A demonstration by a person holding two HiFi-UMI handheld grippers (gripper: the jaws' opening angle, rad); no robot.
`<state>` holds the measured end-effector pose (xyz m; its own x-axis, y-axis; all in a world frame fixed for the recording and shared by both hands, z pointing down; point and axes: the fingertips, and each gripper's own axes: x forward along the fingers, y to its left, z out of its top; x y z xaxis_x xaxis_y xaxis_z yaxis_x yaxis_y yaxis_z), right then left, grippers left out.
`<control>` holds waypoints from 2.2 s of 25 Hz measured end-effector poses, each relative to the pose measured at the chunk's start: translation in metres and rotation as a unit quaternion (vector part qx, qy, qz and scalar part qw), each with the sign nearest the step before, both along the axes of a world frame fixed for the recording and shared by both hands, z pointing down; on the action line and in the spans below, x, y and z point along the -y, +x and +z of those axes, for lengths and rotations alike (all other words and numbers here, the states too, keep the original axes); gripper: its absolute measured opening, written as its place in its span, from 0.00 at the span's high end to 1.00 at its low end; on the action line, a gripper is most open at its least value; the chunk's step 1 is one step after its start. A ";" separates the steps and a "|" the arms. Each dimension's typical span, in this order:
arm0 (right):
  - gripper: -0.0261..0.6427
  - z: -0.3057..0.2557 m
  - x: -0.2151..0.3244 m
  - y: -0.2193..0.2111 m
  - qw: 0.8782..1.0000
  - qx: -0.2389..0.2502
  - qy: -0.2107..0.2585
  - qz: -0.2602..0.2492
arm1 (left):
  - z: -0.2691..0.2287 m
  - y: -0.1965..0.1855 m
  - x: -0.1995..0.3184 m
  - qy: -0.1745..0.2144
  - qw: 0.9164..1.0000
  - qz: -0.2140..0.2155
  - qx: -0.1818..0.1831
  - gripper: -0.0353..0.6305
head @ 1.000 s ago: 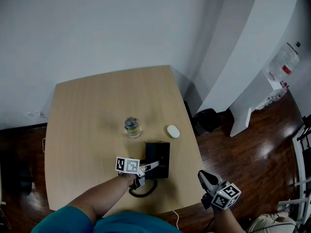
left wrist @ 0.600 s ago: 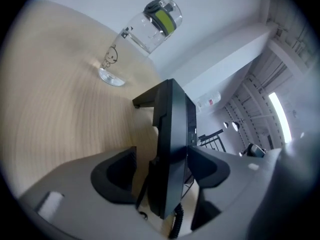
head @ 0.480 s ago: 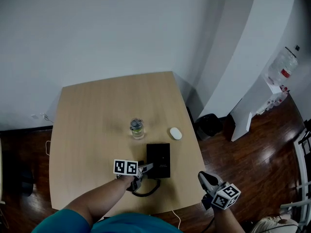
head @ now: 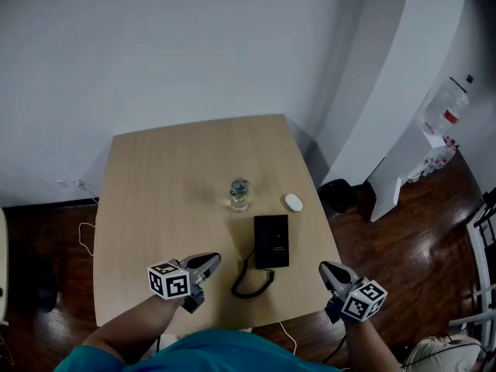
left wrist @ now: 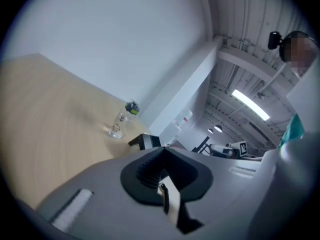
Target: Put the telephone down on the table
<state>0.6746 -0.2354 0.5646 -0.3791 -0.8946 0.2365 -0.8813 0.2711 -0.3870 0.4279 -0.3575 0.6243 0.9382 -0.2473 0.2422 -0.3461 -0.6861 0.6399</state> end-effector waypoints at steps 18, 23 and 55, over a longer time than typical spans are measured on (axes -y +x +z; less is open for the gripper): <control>0.96 -0.054 -0.020 -0.264 0.998 -0.025 0.048 -0.036 | -0.117 -0.296 -0.054 0.149 0.988 -0.033 0.005 0.94; 0.96 -0.064 -0.024 -0.303 0.992 -0.035 0.068 -0.096 | -0.121 -0.338 -0.085 0.148 0.985 -0.084 0.016 0.94; 0.96 -0.072 -0.037 -0.654 0.986 -0.027 0.062 -0.151 | -0.129 -0.667 -0.138 0.171 0.979 -0.108 0.002 0.94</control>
<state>0.0210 -0.1985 0.4926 -0.6224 -0.7664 0.1588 -0.7715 0.5664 -0.2898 -0.2396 -0.2197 0.4957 0.8545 -0.5067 0.1142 -0.5085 -0.7712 0.3830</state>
